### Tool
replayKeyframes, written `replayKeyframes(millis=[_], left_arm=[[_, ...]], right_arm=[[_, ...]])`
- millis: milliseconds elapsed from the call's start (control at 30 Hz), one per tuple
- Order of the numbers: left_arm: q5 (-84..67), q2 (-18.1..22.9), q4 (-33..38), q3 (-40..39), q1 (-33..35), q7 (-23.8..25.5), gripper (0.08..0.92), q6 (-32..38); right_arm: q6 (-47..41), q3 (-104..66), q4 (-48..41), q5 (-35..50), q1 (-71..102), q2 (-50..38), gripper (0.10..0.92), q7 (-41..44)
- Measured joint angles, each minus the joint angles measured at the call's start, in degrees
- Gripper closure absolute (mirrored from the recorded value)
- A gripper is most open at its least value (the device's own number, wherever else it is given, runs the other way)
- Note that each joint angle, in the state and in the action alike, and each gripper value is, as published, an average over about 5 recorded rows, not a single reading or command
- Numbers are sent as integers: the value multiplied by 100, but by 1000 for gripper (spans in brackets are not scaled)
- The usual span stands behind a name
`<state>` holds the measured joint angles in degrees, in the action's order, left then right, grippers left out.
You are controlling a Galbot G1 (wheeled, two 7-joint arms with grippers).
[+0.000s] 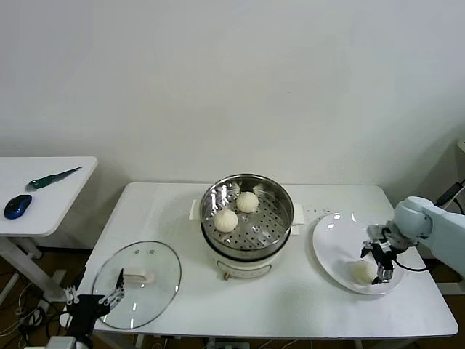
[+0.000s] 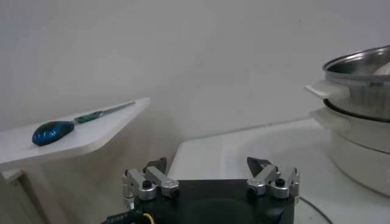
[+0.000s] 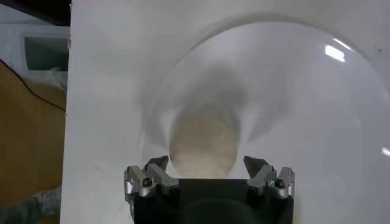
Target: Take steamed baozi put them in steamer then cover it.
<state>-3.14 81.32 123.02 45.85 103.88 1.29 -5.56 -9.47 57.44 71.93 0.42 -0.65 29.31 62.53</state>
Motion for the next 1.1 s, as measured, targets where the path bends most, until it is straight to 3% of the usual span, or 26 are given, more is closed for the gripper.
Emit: replayKeyframes(millis=[133,467,767,1100], left_arm=[[16,2,-8,-2,0,-1,177,7],[34,7,-7,-16,15,-4,177,9],[42,8,9,-36,26,-5,177,8],[23,1,46,-40,93,-5,177,45]], right_arm=[[33,-66,-62,-33,77,67,213,6],[175,-94,-209,-14,69,146,349,71],[563,372,-272,147,-637,273,360,167],[1800,1850,-194,349,-2923,960,347,283]])
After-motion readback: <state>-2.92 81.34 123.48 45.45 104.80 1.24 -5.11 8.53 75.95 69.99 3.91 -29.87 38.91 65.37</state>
